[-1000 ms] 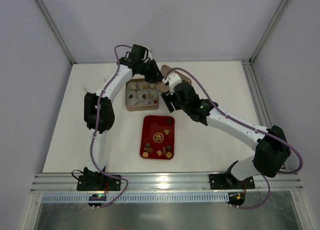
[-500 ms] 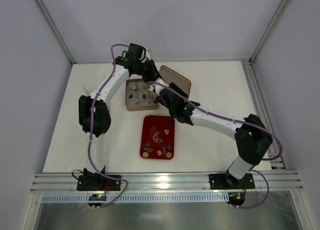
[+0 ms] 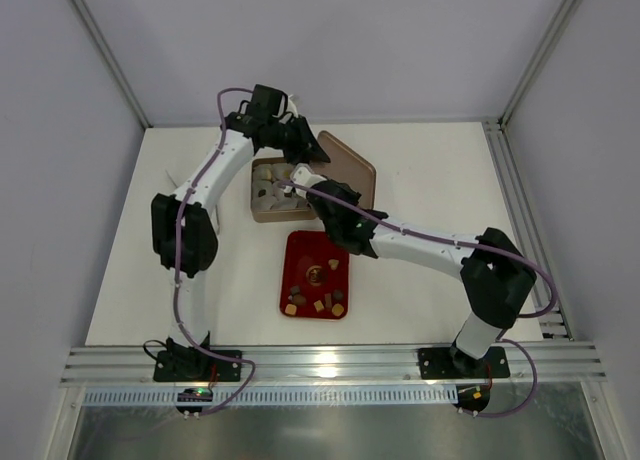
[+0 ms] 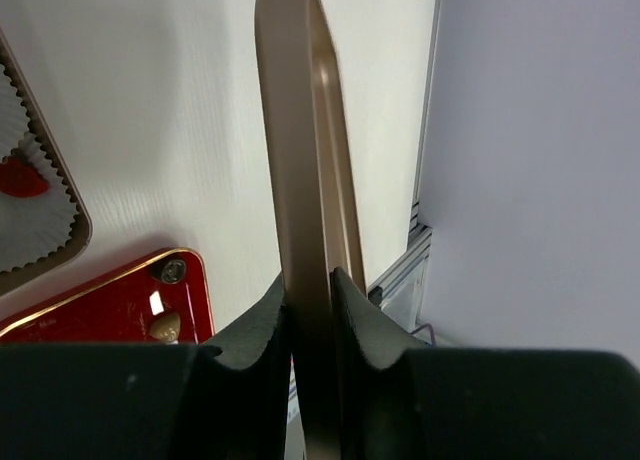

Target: Pack the chocolate

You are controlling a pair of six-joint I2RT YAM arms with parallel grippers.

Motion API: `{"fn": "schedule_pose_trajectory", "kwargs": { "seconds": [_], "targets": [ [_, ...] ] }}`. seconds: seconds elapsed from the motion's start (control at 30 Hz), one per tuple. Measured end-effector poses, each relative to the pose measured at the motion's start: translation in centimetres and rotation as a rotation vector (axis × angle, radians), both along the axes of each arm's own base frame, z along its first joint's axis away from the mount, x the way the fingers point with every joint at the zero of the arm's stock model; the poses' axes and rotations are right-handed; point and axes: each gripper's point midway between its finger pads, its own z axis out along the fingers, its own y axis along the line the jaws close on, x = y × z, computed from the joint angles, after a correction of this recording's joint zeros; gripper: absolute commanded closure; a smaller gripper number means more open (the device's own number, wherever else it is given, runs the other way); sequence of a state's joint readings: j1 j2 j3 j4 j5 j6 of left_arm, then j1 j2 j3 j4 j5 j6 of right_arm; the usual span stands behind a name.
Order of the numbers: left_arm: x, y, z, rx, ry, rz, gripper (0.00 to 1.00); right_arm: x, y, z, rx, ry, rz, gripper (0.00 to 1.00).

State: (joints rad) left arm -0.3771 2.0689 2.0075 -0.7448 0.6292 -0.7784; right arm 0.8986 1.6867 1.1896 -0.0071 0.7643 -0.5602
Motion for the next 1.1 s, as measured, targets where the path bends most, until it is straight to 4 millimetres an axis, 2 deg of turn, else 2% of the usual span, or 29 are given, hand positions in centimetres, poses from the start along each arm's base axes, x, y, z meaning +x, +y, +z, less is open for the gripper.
{"fn": "schedule_pose_trajectory", "kwargs": {
  "seconds": [0.07, 0.13, 0.17, 0.23, 0.27, 0.4, 0.53, 0.63, 0.73, 0.97, 1.1],
  "targets": [
    [0.0, 0.0, 0.0, -0.001, -0.002, -0.001, 0.70, 0.0, 0.0, 0.3, -0.011, -0.014, -0.005, 0.91],
    [0.0, 0.0, 0.0, -0.004, -0.006, -0.012, 0.55, 0.3, -0.1, 0.8, 0.002, -0.036, -0.020, 0.95],
    [0.0, 0.1, 0.1, -0.006, -0.009, -0.015, 0.43, 0.3, -0.1, 1.0, 0.004, -0.044, -0.025, 0.96],
    [-0.1, 0.1, 0.2, -0.009, -0.014, -0.023, 0.32, 0.5, -0.3, 1.3, 0.005, -0.060, -0.036, 0.96],
    [0.0, 0.2, 0.2, -0.010, -0.018, -0.024, 0.24, 0.5, -0.4, 1.6, 0.005, -0.068, -0.042, 0.96],
    [0.4, 0.6, 0.4, -0.014, -0.027, -0.015, 0.12, 0.6, -0.6, 2.1, -0.001, -0.088, -0.058, 0.96],
    [1.6, 1.5, 1.6, -0.021, -0.063, 0.013, 0.11, 0.5, -0.7, 2.8, 0.008, -0.096, -0.058, 0.96],
    [3.1, 3.1, 3.1, -0.036, -0.116, 0.054, 0.11, 0.4, -0.7, 3.8, 0.038, -0.095, -0.058, 0.96],
    [4.5, 5.5, 4.7, -0.048, -0.156, 0.115, 0.11, 0.2, -0.1, 4.7, 0.081, -0.071, -0.035, 0.96],
    [6.8, 13.3, 10.2, -0.082, -0.297, 0.306, 0.11, -0.3, 2.1, 7.1, 0.213, 0.004, 0.033, 0.96],
    [7.0, 15.7, 12.7, -0.082, -0.375, 0.369, 0.11, -1.0, 3.6, 7.6, 0.280, 0.067, 0.087, 0.96]
  ]
}}
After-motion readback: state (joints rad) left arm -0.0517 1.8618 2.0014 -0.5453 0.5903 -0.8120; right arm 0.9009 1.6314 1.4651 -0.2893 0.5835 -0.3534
